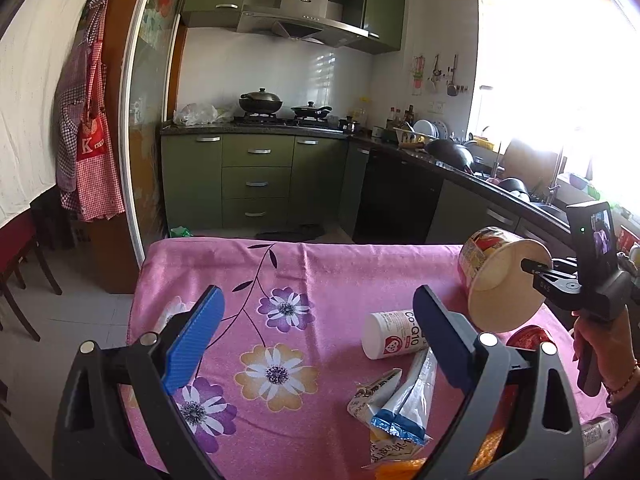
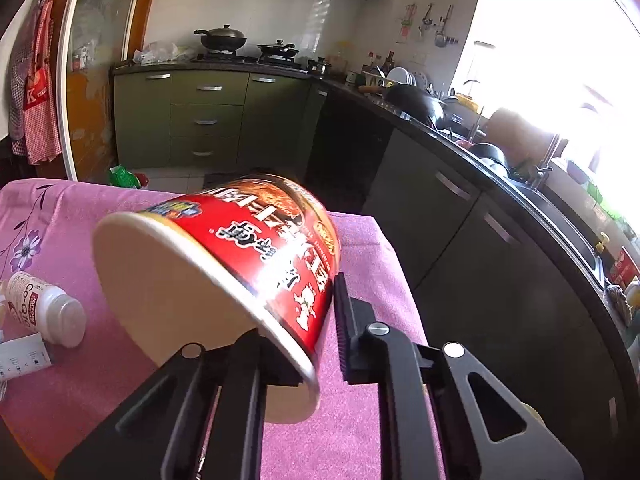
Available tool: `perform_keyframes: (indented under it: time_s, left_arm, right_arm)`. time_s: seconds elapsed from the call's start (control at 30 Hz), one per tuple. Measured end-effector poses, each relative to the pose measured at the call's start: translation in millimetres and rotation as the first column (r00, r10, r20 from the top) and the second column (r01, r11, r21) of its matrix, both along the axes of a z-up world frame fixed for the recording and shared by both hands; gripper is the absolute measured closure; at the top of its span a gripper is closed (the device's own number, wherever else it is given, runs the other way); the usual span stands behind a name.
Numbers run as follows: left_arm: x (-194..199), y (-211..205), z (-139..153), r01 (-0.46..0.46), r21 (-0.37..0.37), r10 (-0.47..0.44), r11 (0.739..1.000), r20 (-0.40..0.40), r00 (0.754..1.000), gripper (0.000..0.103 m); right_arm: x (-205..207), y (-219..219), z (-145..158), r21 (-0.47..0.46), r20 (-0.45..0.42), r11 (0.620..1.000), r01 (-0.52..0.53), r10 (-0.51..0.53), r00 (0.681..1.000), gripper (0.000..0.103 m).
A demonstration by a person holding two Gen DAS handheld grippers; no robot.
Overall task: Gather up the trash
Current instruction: 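Carry the noodle cup over the bin and release it with the right gripper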
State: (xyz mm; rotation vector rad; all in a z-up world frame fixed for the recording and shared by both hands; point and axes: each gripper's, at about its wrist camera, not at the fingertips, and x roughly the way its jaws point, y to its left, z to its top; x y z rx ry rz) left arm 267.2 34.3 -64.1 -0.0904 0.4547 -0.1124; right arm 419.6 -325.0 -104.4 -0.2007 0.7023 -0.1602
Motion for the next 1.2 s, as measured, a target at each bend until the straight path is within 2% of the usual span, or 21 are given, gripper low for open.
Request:
perform_keyframes:
  time_s: [0.23,0.4,0.57,0.7,0.83,0.97,1.07,1.2]
  left_arm:
    - [-2.0,-2.2,1.2,0.008,0.001,-0.008,1.000,0.006,1.000,0.013]
    - [-2.0,-3.9,0.5,0.008,0.011,-0.009,1.000,0.009,1.000,0.013]
    - [-2.8,-4.2,1.2,0.008,0.012,-0.008,1.000,0.012,1.000,0.013]
    - [-4.7,-5.6,2.3,0.014,0.009,-0.014,1.000,0.017,1.000,0.013]
    - [-7.9,-9.6,3.2,0.036,-0.002,-0.036,0.999,0.021,0.999,0.013]
    - [-9.8,-17.7,2.9,0.050,0.021,-0.050,0.999,0.030,0.998,0.013]
    - [-11.8,-23.4,2.5,0.062,0.035,-0.063,0.998,0.042,0.997,0.012]
    - [-14.4,-29.3,1.3,0.079,0.041,-0.081,0.996,0.051,0.995,0.012]
  right_arm:
    - [0.8,-21.3,16.8,0.044,0.034,0.999,0.026,-0.027,0.999,0.098]
    - [-14.1,-49.3,53.8,0.088,0.107,0.994,0.064,-0.073,0.992,0.098]
    - [-60.8,-90.1,98.2,0.139,0.165,0.986,0.097,-0.120,0.979,0.098]
    - [-121.6,-137.9,113.4,0.154,0.153,0.974,0.165,-0.189,0.970,0.098]
    - [-182.0,-186.9,97.2,0.146,0.070,0.948,0.283,-0.295,0.953,0.098]
    - [-223.3,-242.6,64.6,0.164,-0.040,0.902,0.399,-0.398,0.916,0.097]
    - [-235.1,-274.3,35.5,0.192,-0.126,0.871,0.453,-0.436,0.891,0.097]
    - [-228.3,-295.2,-1.3,0.202,-0.189,0.844,0.497,-0.464,0.865,0.097]
